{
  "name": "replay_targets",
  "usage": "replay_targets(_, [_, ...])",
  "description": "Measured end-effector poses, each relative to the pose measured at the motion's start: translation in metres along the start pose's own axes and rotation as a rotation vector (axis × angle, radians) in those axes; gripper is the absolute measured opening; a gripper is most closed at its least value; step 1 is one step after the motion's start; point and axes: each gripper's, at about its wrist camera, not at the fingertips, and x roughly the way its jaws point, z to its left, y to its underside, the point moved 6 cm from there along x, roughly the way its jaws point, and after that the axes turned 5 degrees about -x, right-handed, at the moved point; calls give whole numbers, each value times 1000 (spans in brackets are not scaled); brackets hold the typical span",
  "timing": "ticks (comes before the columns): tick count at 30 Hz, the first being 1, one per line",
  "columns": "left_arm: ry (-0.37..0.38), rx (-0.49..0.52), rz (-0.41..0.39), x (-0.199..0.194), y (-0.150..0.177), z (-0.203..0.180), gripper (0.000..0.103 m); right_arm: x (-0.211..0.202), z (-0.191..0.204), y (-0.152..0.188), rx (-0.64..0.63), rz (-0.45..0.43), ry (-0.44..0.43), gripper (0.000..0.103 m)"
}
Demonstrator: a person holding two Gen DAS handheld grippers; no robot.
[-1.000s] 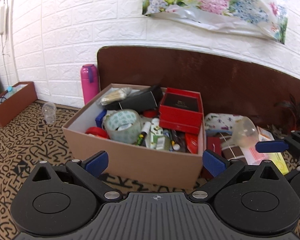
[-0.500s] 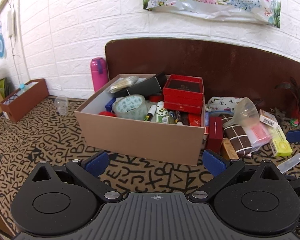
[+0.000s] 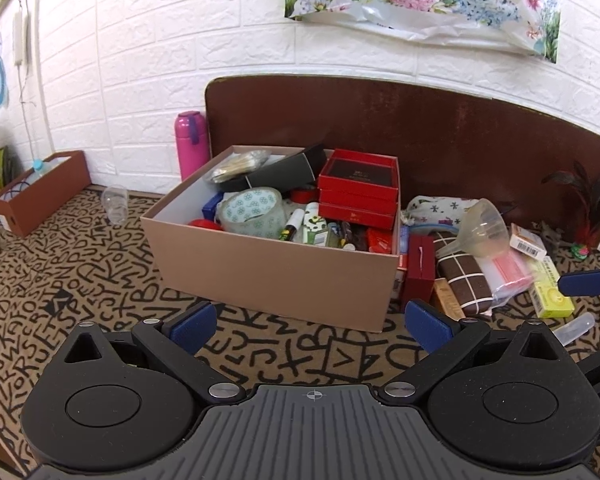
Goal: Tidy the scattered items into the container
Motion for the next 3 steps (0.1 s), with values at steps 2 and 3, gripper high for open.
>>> replay_targets(2, [-4, 9, -2, 0, 0, -1, 103, 1, 0, 1, -2, 3, 0, 102])
replay_targets(3, [-9, 14, -3, 1, 1, -1, 103, 1, -1, 1, -2, 4, 0, 102])
